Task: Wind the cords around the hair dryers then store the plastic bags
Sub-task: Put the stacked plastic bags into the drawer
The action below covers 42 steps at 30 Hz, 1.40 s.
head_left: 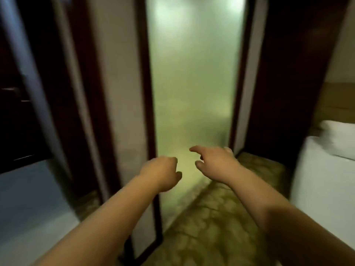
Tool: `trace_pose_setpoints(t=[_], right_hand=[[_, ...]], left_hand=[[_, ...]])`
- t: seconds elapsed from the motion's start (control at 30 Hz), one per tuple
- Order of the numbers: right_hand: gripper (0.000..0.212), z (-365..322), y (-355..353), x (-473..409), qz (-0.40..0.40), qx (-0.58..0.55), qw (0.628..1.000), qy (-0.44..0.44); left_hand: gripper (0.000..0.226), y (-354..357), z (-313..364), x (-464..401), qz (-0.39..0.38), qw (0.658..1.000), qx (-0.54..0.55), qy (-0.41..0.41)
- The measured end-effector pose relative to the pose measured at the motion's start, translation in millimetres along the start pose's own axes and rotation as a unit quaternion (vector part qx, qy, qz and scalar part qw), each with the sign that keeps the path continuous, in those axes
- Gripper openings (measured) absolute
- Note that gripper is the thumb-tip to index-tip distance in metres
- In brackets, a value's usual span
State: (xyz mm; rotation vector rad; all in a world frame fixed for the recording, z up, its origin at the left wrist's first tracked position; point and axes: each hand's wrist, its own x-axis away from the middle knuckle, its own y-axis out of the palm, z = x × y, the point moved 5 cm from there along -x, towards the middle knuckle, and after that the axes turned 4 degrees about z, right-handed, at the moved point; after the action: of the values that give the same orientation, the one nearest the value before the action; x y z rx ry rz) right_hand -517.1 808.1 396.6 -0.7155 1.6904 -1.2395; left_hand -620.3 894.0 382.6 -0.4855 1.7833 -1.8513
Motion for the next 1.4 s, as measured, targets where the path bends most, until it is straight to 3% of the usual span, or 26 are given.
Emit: trace_pose_setpoints(t=[0.27, 0.5, 0.9, 1.2, 1.4], right_hand=[[0.035, 309.9, -45.5, 134.4, -0.037, 0.071, 0.97, 0.228], [0.04, 492.4, -100.4, 219.5, 0.01, 0.09, 0.927, 0.363], [0.034, 683.3, -161.7, 238.6, 0.073, 0.155, 0.871, 0.461], [0.033, 799.7, -154.7, 310.8, 0.044, 0.161, 0.808, 0.565], [0.04, 867.8, -151.6, 352.5, 0.029, 0.138, 0.794, 0.592]], left_hand=[[0.03, 3.0, 333.2, -104.4, 0.045, 0.969, 0.061, 0.233], [0.034, 17.2, 547.0, -148.8, 0.083, 0.934, 0.121, 0.324], [0.035, 123.3, 776.9, -212.9, -0.032, 0.888, -0.007, 0.458], [0.031, 87.4, 941.0, -226.9, 0.029, 0.828, 0.087, 0.553], [0.03, 81.1, 1017.6, -223.0, 0.055, 0.817, 0.104, 0.565]])
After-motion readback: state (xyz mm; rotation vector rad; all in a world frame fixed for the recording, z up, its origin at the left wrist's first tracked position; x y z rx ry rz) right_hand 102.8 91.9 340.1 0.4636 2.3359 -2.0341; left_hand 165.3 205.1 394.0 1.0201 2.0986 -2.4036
